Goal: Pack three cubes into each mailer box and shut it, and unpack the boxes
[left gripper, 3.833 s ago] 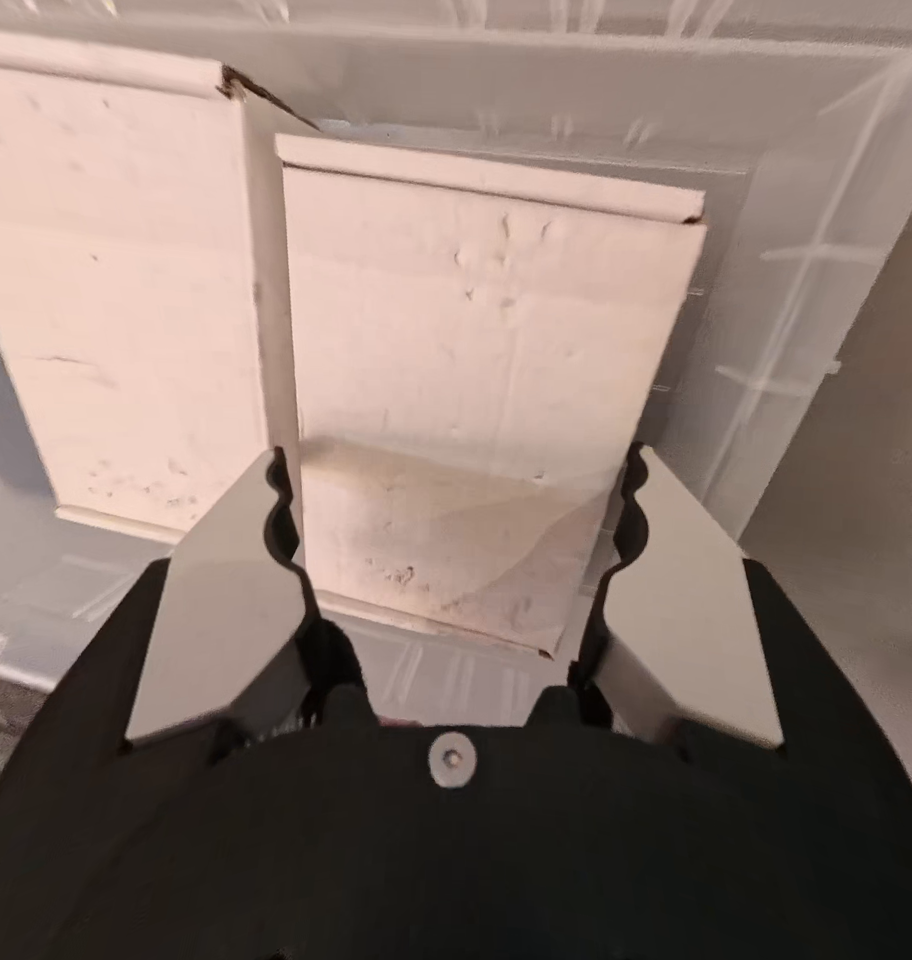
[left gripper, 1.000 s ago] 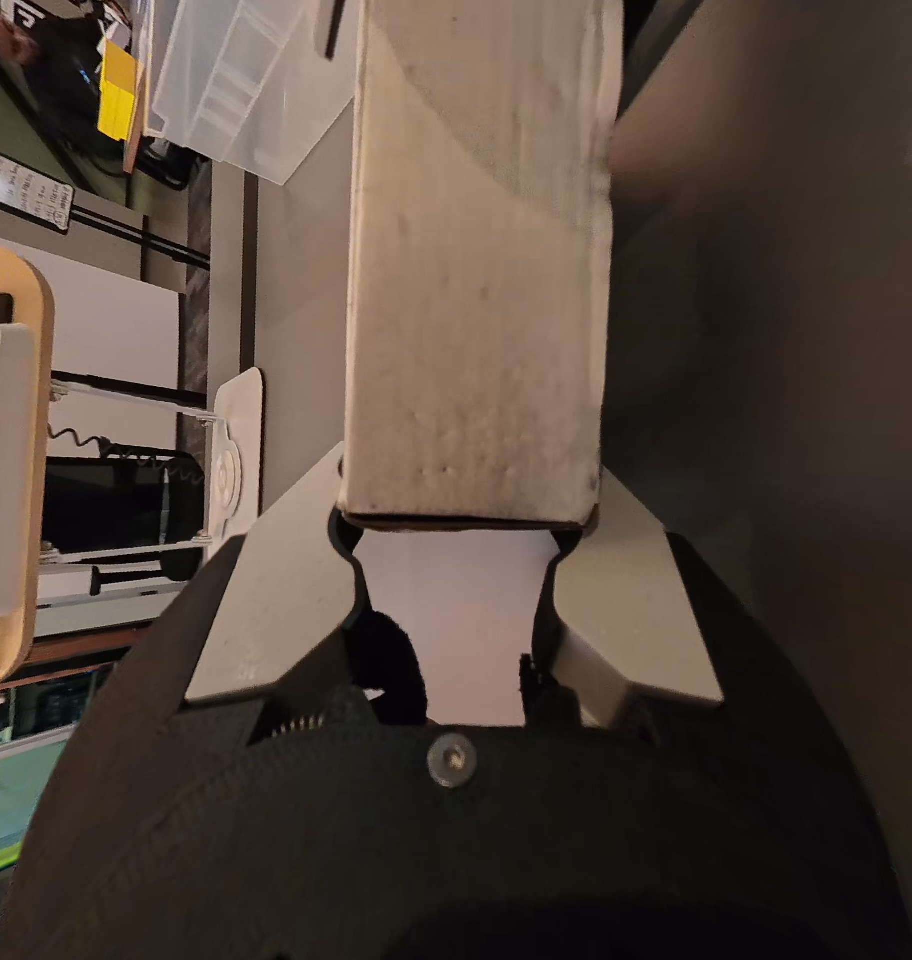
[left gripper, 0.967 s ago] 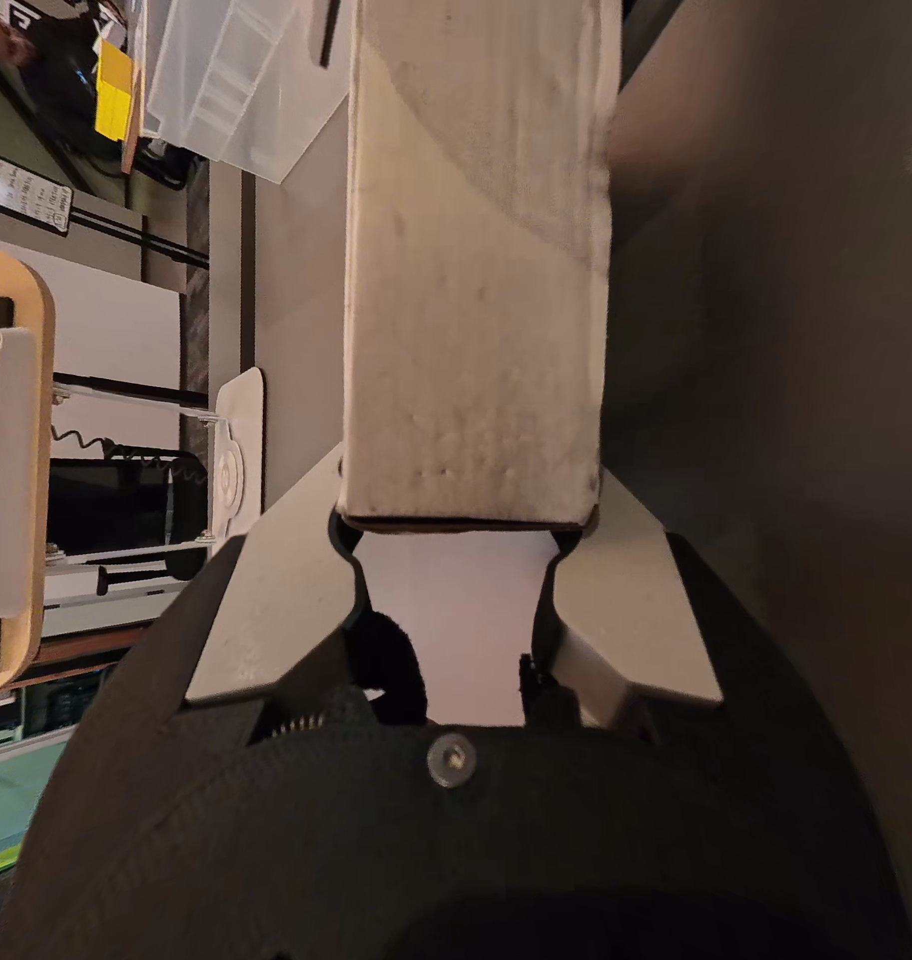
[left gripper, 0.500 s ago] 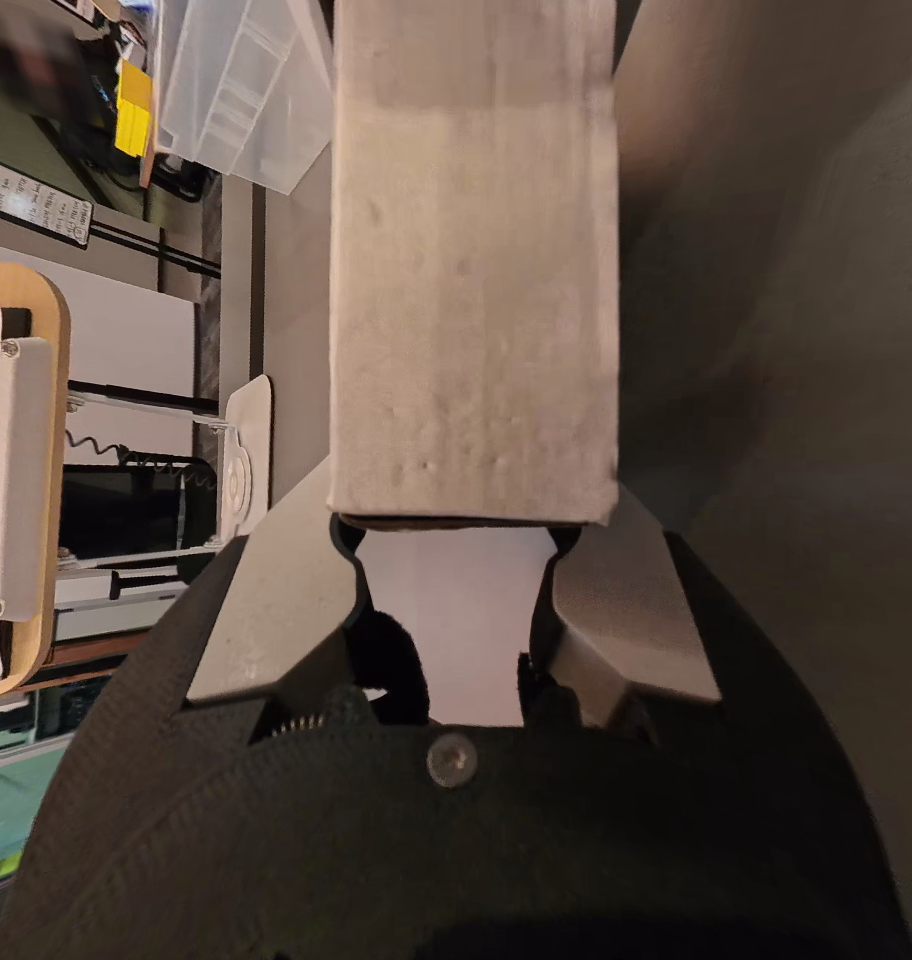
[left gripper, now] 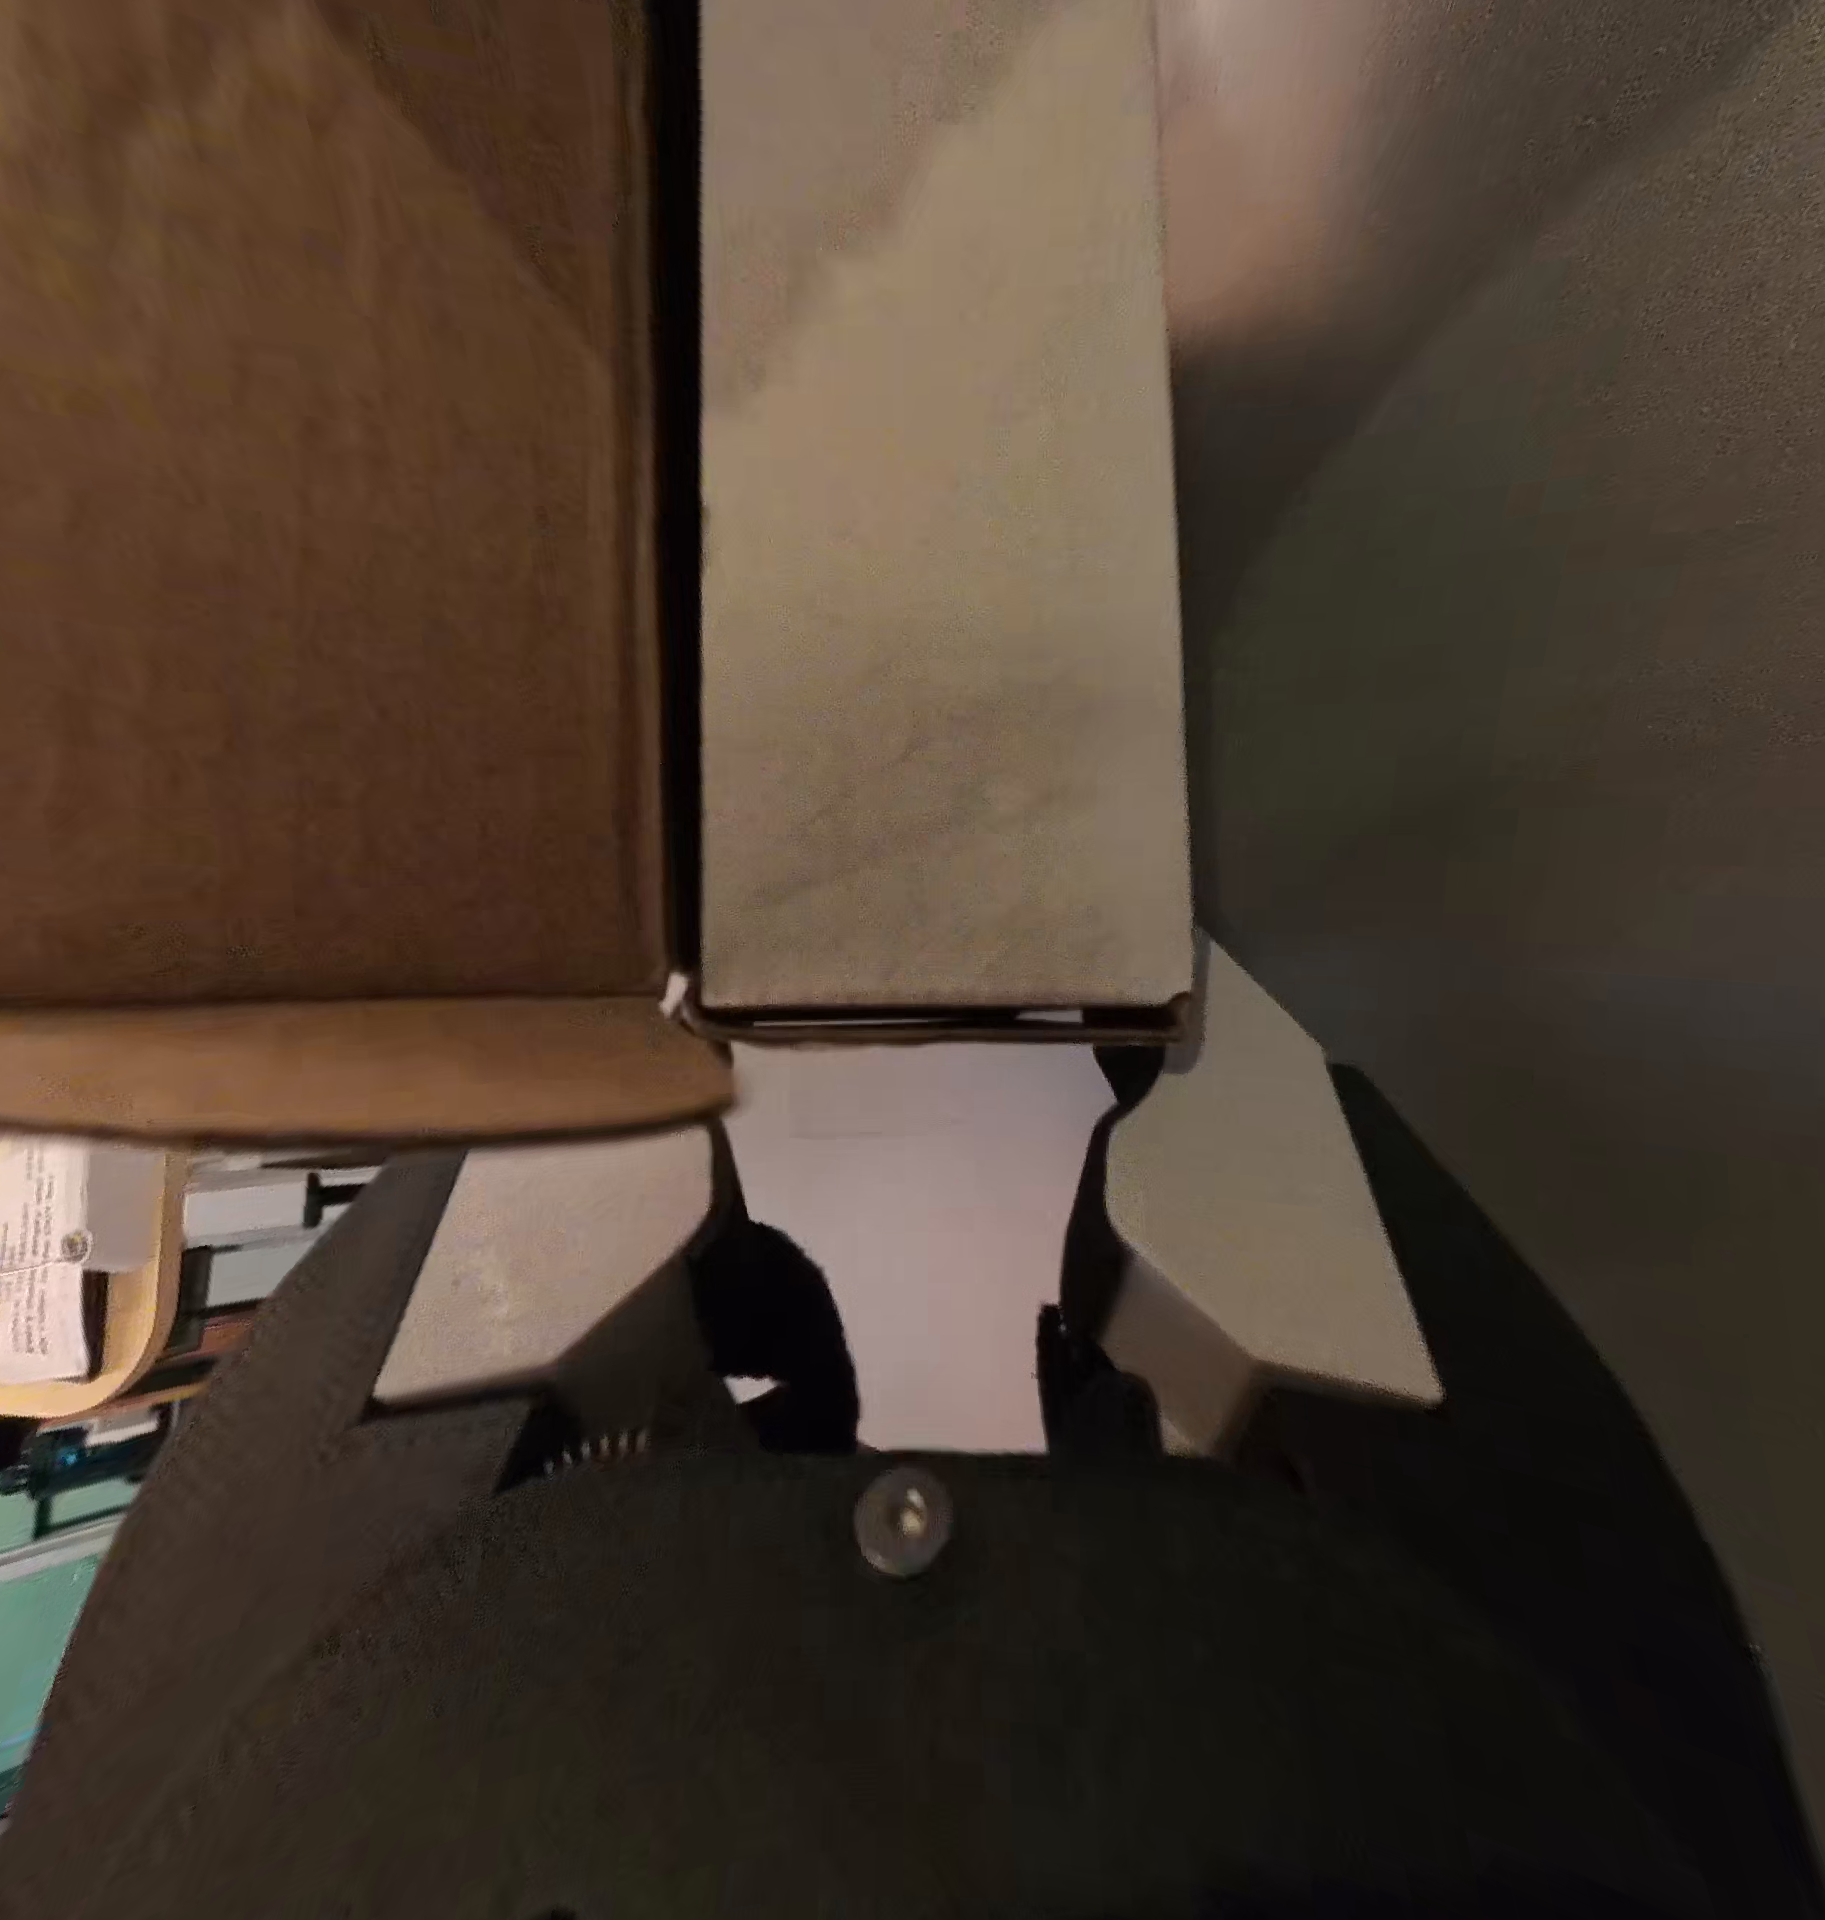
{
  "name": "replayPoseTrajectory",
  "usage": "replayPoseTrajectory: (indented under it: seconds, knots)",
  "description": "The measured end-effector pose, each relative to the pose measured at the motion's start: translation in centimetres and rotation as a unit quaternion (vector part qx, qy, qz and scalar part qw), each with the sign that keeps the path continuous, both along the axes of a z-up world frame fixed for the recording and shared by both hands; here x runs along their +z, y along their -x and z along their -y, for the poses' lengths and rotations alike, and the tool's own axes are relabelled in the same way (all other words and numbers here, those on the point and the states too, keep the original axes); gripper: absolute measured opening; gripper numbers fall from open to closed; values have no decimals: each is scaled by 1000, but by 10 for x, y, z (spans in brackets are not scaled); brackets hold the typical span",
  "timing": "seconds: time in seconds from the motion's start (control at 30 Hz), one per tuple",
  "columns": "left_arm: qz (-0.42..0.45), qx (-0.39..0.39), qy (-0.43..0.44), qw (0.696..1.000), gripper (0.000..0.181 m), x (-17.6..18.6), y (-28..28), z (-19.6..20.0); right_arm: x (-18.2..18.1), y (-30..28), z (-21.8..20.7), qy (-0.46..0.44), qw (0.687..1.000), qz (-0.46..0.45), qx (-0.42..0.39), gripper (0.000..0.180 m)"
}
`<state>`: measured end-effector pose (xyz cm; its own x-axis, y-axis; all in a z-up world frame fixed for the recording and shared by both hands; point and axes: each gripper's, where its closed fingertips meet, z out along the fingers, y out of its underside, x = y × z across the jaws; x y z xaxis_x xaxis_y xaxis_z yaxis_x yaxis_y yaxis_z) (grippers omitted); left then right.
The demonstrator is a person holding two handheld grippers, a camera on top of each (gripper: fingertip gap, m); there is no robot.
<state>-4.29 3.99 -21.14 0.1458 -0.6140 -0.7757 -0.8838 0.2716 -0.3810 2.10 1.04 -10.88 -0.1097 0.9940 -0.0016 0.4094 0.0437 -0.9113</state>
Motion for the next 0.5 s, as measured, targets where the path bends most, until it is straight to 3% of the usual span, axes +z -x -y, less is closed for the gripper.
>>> replayPoseTrajectory:
  seconds: [0.17,0.33,0.5]
  knots:
    - [-1,4,0,1000,71,0,-3,0,0,-2,-24,-106,992,49,-55,12]
    - [-12,-1,-17,1000,71,-2,-1,0,-10,0,-11,-210,973,90,-29,20]
    - [7,3,-4,1000,73,-1,2,2,-16,-2,6,-174,978,112,-3,0]
